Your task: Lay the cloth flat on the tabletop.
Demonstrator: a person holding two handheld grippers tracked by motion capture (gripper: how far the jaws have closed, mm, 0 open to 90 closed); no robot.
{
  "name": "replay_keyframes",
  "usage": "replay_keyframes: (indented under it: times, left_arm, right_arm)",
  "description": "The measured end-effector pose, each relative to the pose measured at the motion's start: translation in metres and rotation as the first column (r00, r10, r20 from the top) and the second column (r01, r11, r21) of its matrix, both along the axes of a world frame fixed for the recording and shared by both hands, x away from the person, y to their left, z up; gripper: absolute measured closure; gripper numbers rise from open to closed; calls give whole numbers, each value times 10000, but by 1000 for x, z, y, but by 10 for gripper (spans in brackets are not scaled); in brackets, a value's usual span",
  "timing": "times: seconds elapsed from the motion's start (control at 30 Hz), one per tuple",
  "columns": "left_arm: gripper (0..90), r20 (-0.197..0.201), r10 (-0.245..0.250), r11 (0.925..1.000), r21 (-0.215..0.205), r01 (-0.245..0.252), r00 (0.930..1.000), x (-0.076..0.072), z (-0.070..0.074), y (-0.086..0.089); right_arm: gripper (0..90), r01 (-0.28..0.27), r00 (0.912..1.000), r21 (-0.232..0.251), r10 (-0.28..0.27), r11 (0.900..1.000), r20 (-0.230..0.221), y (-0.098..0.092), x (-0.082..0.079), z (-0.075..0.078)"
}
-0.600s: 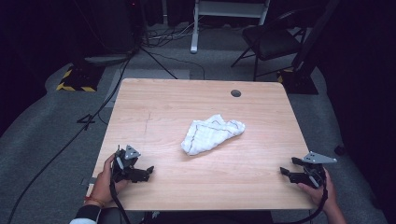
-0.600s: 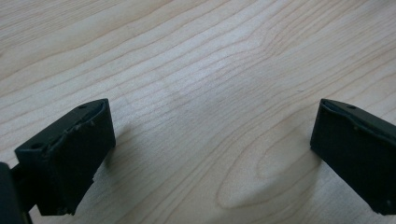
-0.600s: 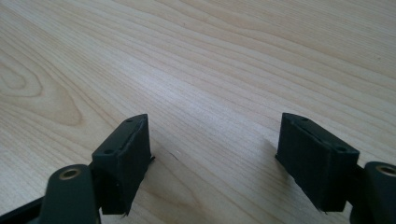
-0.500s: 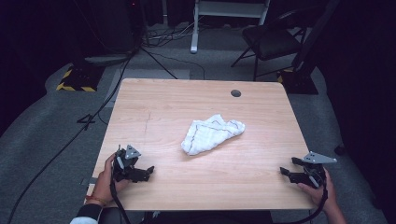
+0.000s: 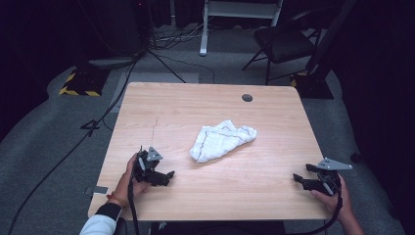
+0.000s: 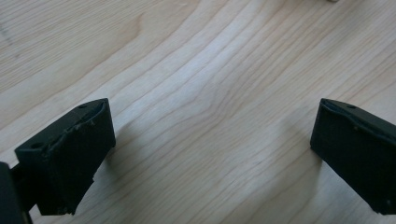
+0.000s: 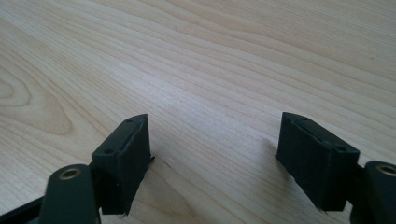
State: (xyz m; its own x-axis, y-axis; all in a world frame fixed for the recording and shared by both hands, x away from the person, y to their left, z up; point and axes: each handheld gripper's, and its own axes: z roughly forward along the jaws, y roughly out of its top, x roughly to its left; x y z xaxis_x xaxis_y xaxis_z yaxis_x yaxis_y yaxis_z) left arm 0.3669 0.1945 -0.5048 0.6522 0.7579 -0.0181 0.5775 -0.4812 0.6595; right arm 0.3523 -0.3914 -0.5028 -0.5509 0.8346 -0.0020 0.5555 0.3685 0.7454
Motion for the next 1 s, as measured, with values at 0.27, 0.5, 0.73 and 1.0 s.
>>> replay_keyframes:
  times: [0.27, 0.5, 0.73, 1.0]
  left_arm:
    - [2, 7, -797, 9968, -13, 797, 9968, 2, 0, -15]
    - [1, 13, -1479, 9890, 7, 1479, 9890, 10, 0, -36]
    - [3, 38, -1556, 9878, 36, 1556, 9878, 15, 1, -55]
    - [3, 31, -1895, 9819, 30, 1895, 9819, 20, 1, -70]
  right_arm:
    - [301, 272, 9996, 152, -270, 9995, -111, -1, 27, 2]
    - [318, -22, 9993, -346, 10, 9994, -373, 13, 59, 11]
    - [337, -294, 9995, -334, 290, 9990, -130, 47, 93, 33]
    - [380, -622, 9975, -362, 634, 9974, 315, 102, 128, 42]
